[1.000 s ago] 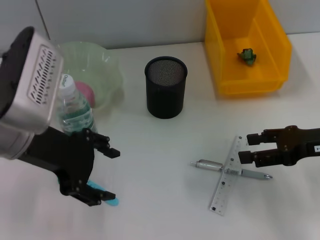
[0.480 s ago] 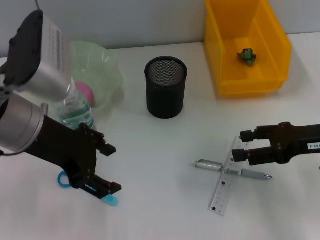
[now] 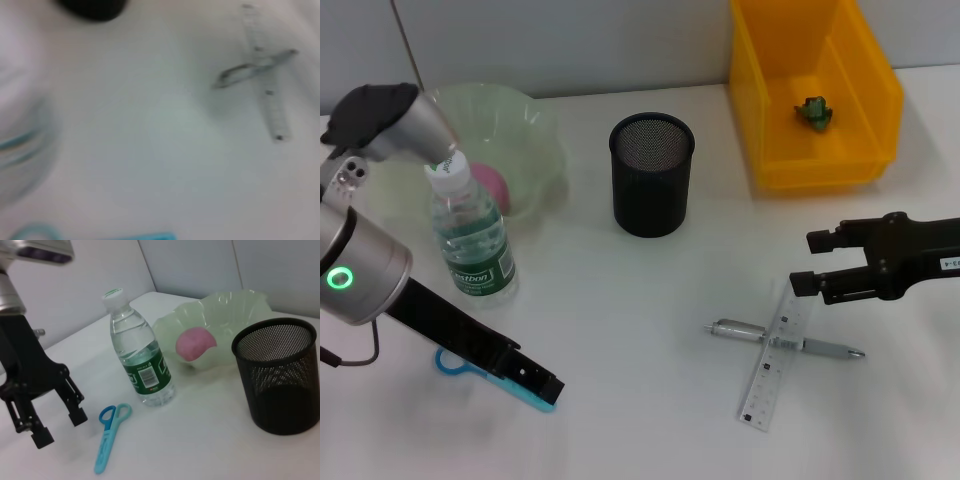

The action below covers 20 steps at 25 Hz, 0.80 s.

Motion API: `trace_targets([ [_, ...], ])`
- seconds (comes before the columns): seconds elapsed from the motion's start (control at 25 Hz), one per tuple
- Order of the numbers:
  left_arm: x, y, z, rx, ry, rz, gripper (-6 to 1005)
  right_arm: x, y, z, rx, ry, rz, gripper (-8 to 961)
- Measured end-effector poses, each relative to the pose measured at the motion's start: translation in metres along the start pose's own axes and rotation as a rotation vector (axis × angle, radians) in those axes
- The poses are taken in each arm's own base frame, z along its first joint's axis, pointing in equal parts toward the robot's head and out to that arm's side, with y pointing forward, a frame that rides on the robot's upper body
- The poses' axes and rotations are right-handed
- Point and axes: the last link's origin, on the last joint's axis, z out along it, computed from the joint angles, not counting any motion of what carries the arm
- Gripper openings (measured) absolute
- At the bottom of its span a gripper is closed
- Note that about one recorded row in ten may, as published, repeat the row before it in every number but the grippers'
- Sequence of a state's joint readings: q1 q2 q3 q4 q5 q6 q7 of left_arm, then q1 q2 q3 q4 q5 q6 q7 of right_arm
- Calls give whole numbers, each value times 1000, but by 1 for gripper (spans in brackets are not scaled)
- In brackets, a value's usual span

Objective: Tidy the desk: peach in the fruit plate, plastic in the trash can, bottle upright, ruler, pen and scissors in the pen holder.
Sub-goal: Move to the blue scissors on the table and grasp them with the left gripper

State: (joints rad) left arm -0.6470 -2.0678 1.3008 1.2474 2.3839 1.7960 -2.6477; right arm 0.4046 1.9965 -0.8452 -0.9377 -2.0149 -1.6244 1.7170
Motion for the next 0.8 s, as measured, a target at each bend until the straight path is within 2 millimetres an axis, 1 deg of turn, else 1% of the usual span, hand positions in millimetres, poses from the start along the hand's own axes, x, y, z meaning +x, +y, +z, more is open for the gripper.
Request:
trace_targets([
  [0.04,0,0,0,0,0,0,779,-1,-1,-1,3,1,-5,795],
  [0.08,-3,-11,3,-24,1,-120,778,-2,-1,-1,5,1,-9,795],
  [0.12,-4,-15,4,-33,2,-166,778,-3,-1,-2,7,1,-13,795],
  [0.16,-4,-15,4,-33,2,-166,778,-3,-1,-2,8,2,-16,795],
  [0.28,-7,-26,8,-10,-8,-280,776,-4,-1,-4,9,13,-26,795],
  [0.4,-8,-28,7,-4,-8,-301,775,-4,-1,-4,11,24,-33,794],
  [0.6,-9,-23,7,-32,-15,-270,773,-1,-2,-3,17,43,-32,794],
  [0.8,-6,-22,5,-38,-8,-278,727,-1,-2,-3,20,49,-32,794],
])
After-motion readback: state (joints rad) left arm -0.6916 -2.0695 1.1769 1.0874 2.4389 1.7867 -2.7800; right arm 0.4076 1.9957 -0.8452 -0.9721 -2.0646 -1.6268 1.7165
